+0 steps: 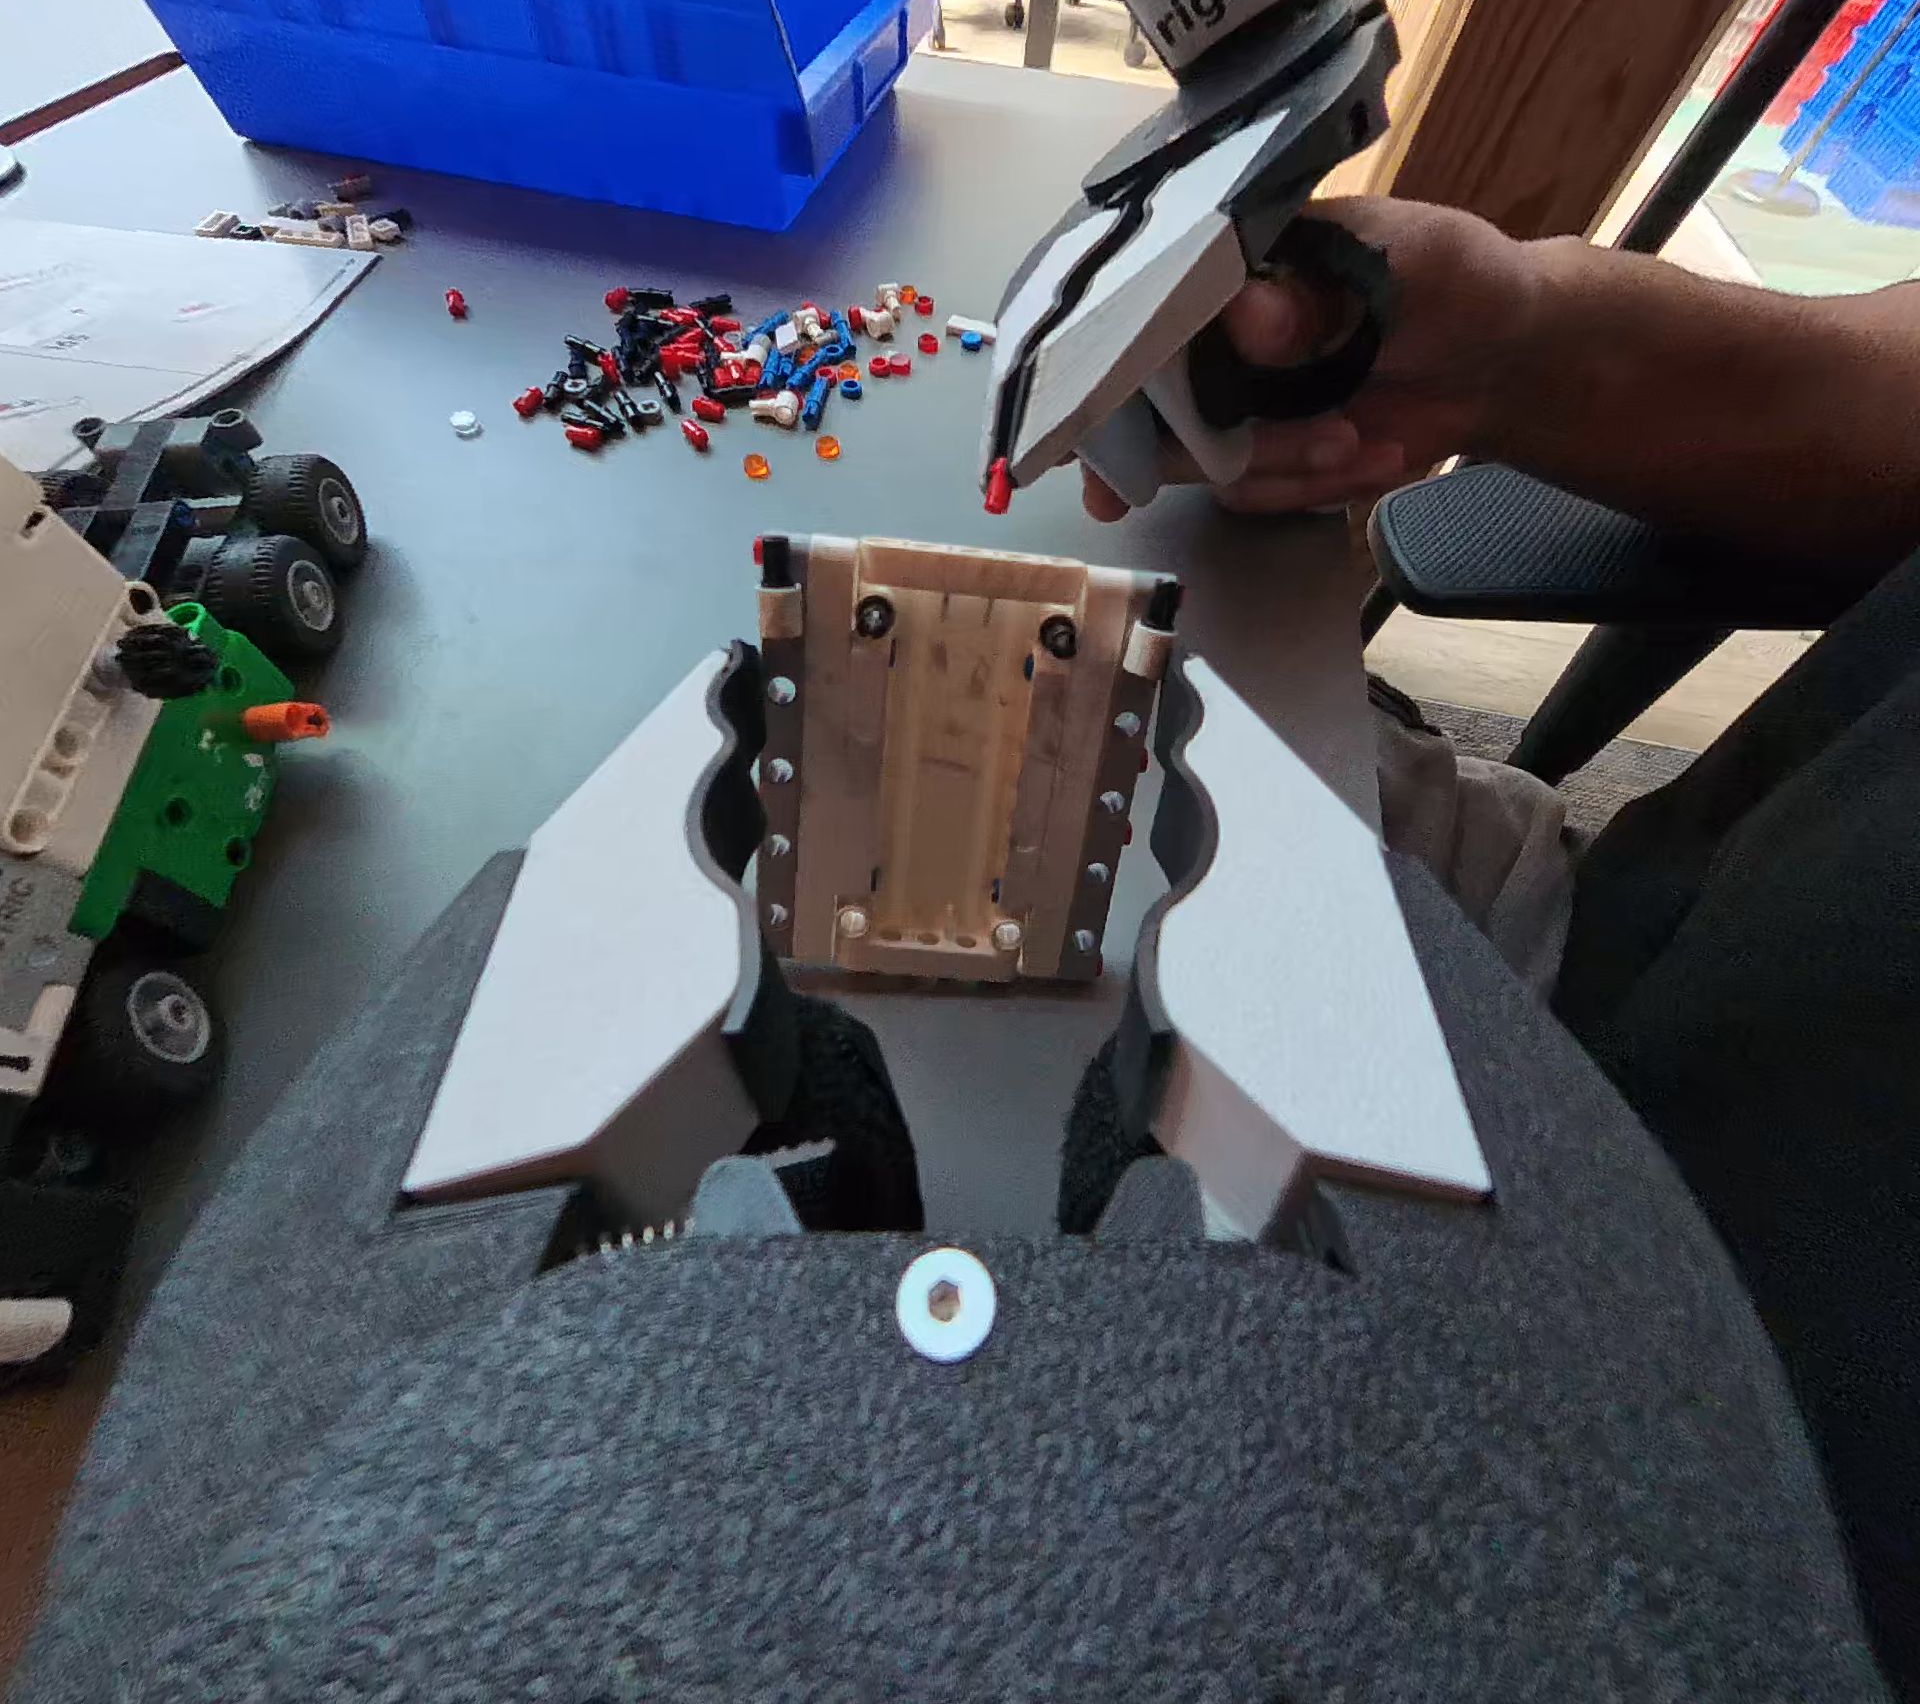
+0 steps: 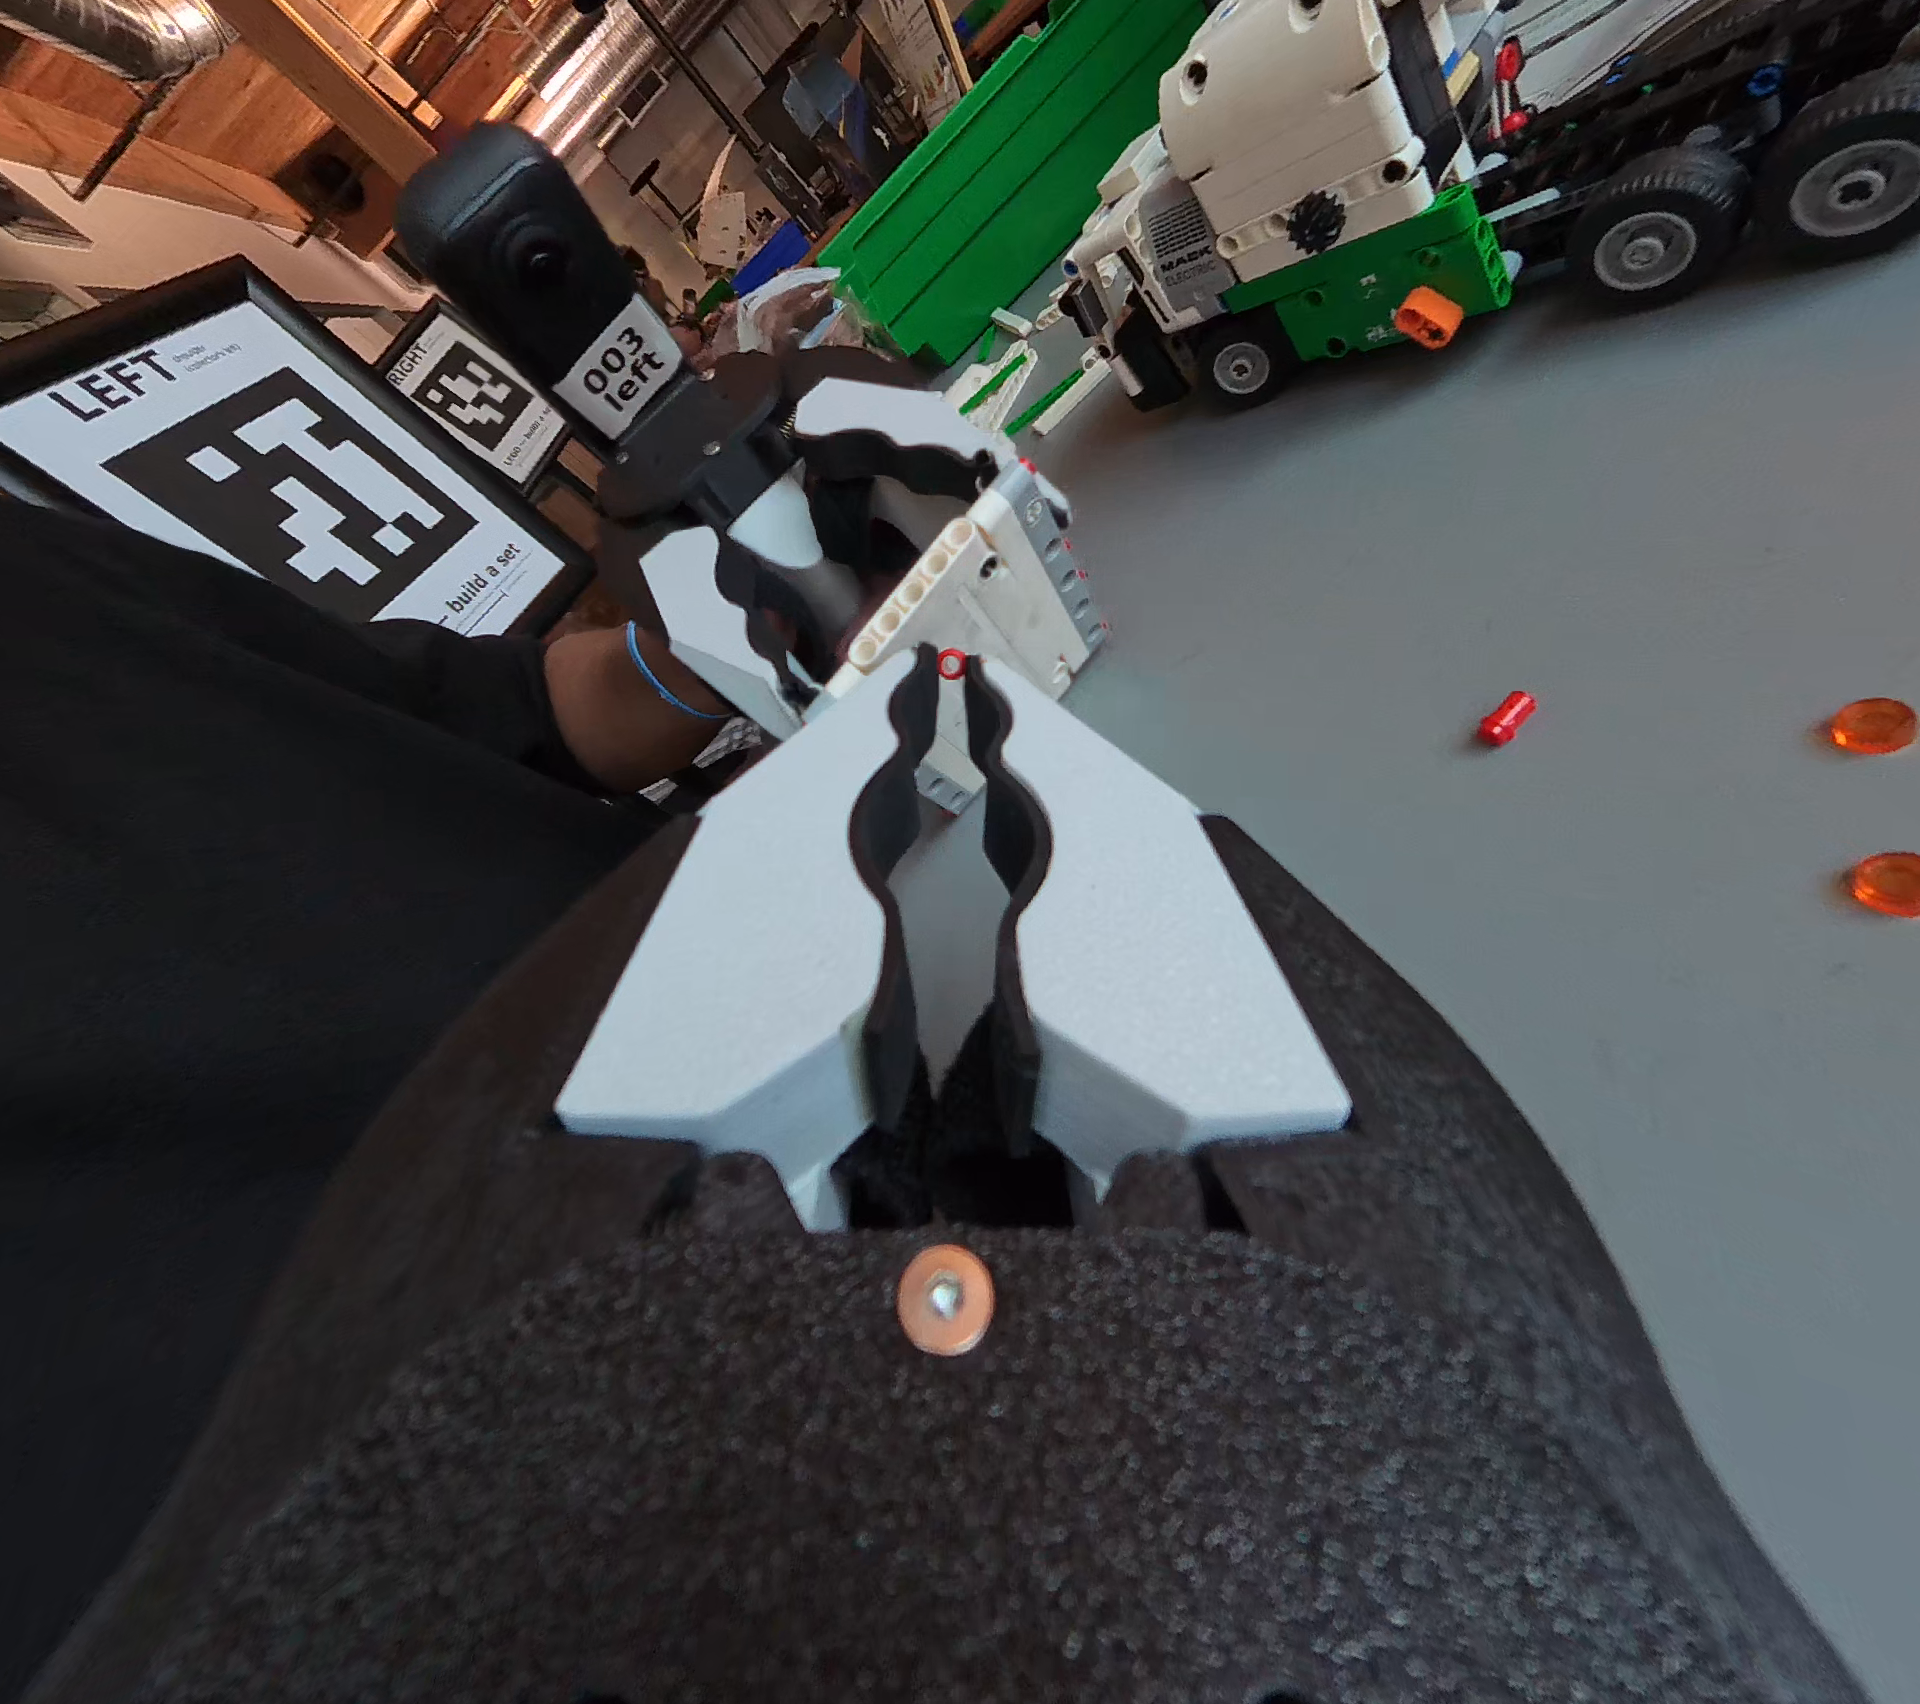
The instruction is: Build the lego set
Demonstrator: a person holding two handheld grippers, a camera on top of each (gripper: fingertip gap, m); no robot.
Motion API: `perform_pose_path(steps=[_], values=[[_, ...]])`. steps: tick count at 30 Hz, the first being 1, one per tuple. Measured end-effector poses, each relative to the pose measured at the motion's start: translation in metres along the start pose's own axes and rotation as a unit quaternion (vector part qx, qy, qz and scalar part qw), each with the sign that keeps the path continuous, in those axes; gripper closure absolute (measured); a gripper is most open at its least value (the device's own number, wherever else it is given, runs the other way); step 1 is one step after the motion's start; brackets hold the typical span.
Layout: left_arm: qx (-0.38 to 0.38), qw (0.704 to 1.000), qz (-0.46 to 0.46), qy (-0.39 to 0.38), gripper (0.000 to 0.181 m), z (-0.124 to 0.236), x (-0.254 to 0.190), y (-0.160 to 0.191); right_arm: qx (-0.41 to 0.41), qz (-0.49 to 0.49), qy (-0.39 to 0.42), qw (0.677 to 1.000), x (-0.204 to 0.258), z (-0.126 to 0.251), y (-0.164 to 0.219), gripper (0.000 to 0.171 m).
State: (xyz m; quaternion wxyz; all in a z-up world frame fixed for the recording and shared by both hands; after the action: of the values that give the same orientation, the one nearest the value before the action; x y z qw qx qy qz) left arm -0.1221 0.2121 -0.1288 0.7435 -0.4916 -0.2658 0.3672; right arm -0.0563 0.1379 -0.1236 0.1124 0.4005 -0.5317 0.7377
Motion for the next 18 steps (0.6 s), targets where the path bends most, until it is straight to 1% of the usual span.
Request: perform_pose_path(steps=[3, 4, 6, 8, 14, 18], values=[[-0.001, 1.0, -0.018, -0.002, 0.108, 0.001, -0.003, 0.0, 0.034, 0.006, 0.063, 0.997, -0.011, -0.009, 0.006, 0.168], [-0.011, 1.0, -0.021, 0.0, 0.108, 0.001, -0.004, -0.003, 0.049, 0.016, 0.068, 0.996, -0.01, -0.013, 0.009, 0.168], [-0.019, 1.0, -0.022, 0.003, 0.108, 0.001, -0.003, -0.005, 0.055, 0.036, 0.057, 0.996, -0.003, -0.021, 0.011, 0.168], [-0.011, 1.0, -0.018, 0.002, 0.107, -0.002, -0.002, -0.004, 0.029, 0.041, 0.043, 0.998, 0.004, -0.022, 0.005, 0.168], [-0.021, 1.0, -0.014, 0.01, 0.107, -0.002, -0.004, -0.006, 0.025, 0.086, 0.07, 0.994, 0.015, -0.021, -0.007, 0.168], [0.006, 1.0, -0.011, 0.003, 0.108, -0.003, -0.003, 0.0, 0.028, 0.097, 0.067, 0.993, 0.019, -0.031, -0.013, 0.167]])
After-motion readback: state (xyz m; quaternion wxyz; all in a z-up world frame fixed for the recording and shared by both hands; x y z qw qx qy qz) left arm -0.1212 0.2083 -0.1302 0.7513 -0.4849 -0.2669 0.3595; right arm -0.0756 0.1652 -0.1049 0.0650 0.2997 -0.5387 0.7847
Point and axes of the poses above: each gripper's, where its closed fingertips meet, z back along the fingers, y out of its underside, x = y × z across the jaws, the point moved 4 cm from there along z, back along the fingers, and after that the axes turned 6 degrees about -z, right-handed, at the moved point
